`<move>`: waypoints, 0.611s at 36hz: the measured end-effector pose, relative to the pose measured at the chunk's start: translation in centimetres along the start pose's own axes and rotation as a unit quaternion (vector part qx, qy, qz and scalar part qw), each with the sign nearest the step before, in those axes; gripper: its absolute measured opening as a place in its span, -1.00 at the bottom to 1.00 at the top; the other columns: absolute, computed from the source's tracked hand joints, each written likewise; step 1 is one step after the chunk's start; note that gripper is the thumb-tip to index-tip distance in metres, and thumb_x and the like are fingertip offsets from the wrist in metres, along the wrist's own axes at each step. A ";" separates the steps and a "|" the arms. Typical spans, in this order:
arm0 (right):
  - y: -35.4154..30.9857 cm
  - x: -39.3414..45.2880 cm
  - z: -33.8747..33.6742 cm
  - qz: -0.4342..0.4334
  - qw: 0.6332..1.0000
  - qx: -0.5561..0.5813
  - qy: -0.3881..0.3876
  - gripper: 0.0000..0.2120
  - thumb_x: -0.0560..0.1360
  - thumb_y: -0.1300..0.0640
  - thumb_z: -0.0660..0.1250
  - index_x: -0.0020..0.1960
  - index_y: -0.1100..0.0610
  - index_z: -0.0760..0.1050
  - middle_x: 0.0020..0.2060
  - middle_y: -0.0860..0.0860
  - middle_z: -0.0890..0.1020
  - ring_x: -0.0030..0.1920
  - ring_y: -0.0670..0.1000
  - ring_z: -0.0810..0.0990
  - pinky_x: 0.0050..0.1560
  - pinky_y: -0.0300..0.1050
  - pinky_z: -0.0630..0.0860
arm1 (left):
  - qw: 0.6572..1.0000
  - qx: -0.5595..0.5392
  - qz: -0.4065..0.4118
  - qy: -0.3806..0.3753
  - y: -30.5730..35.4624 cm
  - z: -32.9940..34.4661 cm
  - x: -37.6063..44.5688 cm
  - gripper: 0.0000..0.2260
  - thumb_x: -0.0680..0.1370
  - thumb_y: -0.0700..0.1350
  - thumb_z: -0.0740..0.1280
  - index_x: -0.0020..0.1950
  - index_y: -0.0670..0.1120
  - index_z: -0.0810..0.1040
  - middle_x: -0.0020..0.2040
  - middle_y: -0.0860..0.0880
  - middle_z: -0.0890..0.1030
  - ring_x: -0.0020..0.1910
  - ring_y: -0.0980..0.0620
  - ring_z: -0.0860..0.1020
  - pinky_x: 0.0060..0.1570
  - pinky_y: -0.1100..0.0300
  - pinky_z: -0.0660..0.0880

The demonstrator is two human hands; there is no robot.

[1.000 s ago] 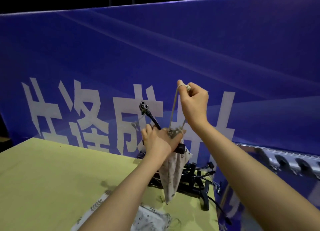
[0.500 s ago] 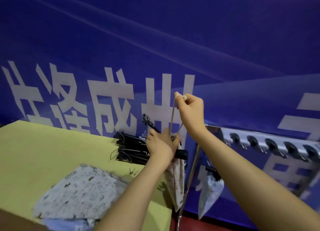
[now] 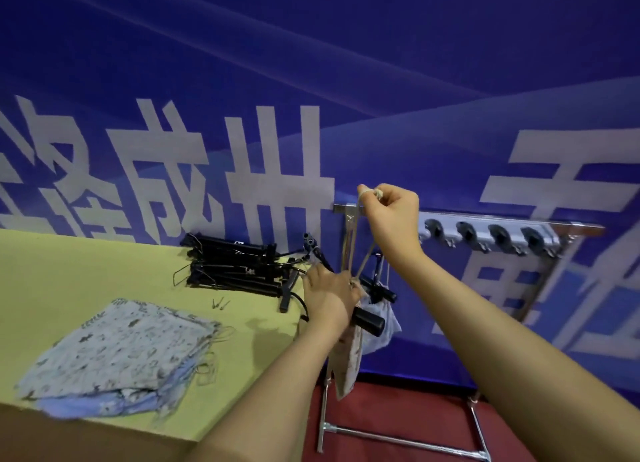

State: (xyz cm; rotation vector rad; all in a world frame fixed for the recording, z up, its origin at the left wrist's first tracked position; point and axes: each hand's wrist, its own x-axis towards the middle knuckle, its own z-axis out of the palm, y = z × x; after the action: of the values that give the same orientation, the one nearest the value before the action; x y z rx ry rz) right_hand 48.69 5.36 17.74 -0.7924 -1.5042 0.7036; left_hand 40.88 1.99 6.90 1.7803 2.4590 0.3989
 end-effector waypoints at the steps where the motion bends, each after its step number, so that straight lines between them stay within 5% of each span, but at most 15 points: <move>1: 0.4 -0.2 -0.7 0.003 1.000 -0.007 0.000 -0.52 0.52 0.22 0.30 -0.46 0.11 0.11 -0.54 -0.01 0.16 -0.47 -0.06 0.12 -0.33 -0.12 0.18 | 1.000 0.005 0.000 -0.014 0.5 0.4 -0.3 -0.72 0.56 0.09 0.17 0.15 0.01 0.53 0.27 -0.19 0.42 0.32 -0.17 0.31 0.31 0.01 0.27; 4: 2.0 -0.9 -2.9 0.023 0.999 -0.029 -0.018 -0.53 0.53 0.21 0.28 -0.45 0.12 0.12 -0.55 0.00 0.18 -0.51 -0.09 0.12 -0.37 -0.13 0.17 | 0.998 0.011 0.017 -0.063 1.9 1.7 -1.0 -0.64 0.57 0.16 0.15 0.25 -0.01 0.44 0.30 -0.25 0.38 0.34 -0.22 0.29 0.28 -0.01 0.29; 7: 3.7 -1.9 -4.8 0.039 0.995 -0.069 -0.053 -0.53 0.53 0.19 0.30 -0.45 0.13 0.13 -0.55 0.01 0.18 -0.51 -0.09 0.12 -0.38 -0.16 0.17 | 0.990 0.018 0.017 -0.137 2.9 3.2 -1.4 -0.42 0.55 0.28 0.11 0.50 0.10 0.11 0.45 -0.33 0.16 0.45 -0.28 0.15 0.33 -0.07 0.27; 11: 6.6 -3.5 -6.8 0.082 0.987 -0.123 -0.069 -0.51 0.52 0.19 0.32 -0.47 0.11 0.13 -0.58 -0.03 0.18 -0.55 -0.09 0.15 -0.45 -0.31 0.17 | 0.975 0.021 0.021 -0.222 3.5 5.1 -1.7 -0.32 0.52 0.32 0.10 0.51 0.23 -0.20 0.35 -0.27 0.36 0.28 -0.22 0.44 0.07 0.00 0.46; 14: 8.7 -4.3 -7.9 0.117 0.976 -0.166 -0.074 -0.53 0.50 0.18 0.33 -0.47 0.11 0.14 -0.56 0.02 0.18 -0.53 -0.06 0.13 -0.49 -0.27 0.15 | 0.976 -0.020 0.079 -0.202 3.8 5.3 -2.1 -0.44 0.56 0.23 0.17 0.49 0.08 0.12 0.15 -0.21 0.54 0.10 -0.19 0.56 -0.05 0.03 0.49; 16: 10.1 -4.7 -8.4 0.139 0.967 -0.194 -0.086 -0.52 0.51 0.14 0.33 -0.47 0.10 0.14 -0.57 0.01 0.19 -0.52 -0.05 0.13 -0.47 -0.21 0.13 | 0.975 -0.092 0.098 -0.179 4.1 5.2 -2.3 -0.61 0.57 0.11 0.22 0.32 -0.06 0.38 0.09 -0.19 0.58 0.08 -0.19 0.56 -0.05 0.04 0.48; 22: 13.2 -4.2 -9.7 0.180 0.946 -0.243 -0.112 -0.57 0.49 0.12 0.33 -0.44 0.14 0.19 -0.56 -0.01 0.23 -0.46 0.01 0.18 -0.37 -0.08 0.17 | 0.954 -0.255 0.099 -0.125 6.0 5.8 1.1 -0.69 0.51 -0.07 0.35 0.22 -0.14 0.52 0.13 -0.12 0.57 0.13 -0.08 0.52 0.05 0.14 0.42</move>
State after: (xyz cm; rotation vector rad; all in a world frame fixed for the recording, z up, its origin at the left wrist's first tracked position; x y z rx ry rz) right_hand 59.53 9.44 5.41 -1.4283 -1.7919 0.7155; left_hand 47.25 5.73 2.98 1.7203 1.8008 0.6995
